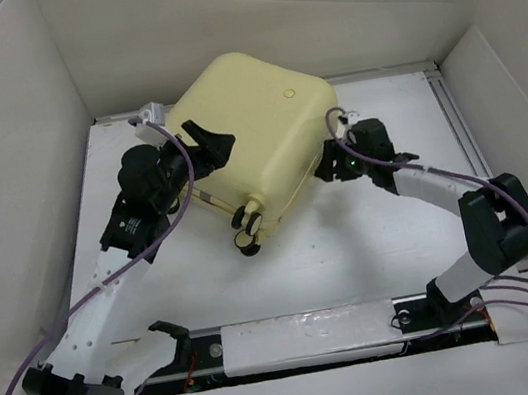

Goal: Pack the luggage

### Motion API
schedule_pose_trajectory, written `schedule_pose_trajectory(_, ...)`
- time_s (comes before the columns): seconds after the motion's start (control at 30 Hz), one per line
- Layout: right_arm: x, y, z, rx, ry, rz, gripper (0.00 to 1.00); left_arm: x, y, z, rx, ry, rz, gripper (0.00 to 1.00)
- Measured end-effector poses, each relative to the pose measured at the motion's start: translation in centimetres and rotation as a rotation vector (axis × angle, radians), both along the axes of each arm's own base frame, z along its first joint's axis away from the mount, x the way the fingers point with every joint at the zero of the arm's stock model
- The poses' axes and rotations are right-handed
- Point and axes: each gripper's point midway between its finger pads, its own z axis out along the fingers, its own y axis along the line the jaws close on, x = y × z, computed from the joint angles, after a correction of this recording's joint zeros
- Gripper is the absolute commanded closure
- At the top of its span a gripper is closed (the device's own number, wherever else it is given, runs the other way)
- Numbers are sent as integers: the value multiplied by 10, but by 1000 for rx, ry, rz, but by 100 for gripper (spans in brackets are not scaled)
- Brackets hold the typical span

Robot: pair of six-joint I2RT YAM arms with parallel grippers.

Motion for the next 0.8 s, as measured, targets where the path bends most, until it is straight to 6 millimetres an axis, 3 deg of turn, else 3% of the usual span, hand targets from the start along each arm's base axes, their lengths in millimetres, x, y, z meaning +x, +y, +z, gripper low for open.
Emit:
schedule_pose_trajectory(0.07,25,-31,14,6,-39,-84,36,17,11,7,35,-16,90,28)
schedule_pose_trajectory(0.13,43,-63,31,12,-88,-167,36,29,27,-6,79,13,195,21)
schedule_pose_trajectory(0.2,43,-79,47,11,-137,-213,34,33,50,-27,126,59,309,17)
schedule_pose_trajectory(0.23,38,-77,57,18,-173,-208,34,33,62,-35,139,75,351,15)
schedule_pose_trajectory(0.37,-16,-39,81,87,-283,-102,34,41,131,-42,165,129,555,14)
schedule_pose_trajectory(0.47,-67,-5,79,153,-318,14,34,60,183,-43,168,172,673,14)
schedule_pose_trajectory(0.57,-107,21,68,188,-310,112,34,72,217,-67,203,249,736,11)
schedule_pose_trajectory(0.8,-159,69,56,212,-282,276,33,86,222,-119,318,392,691,11)
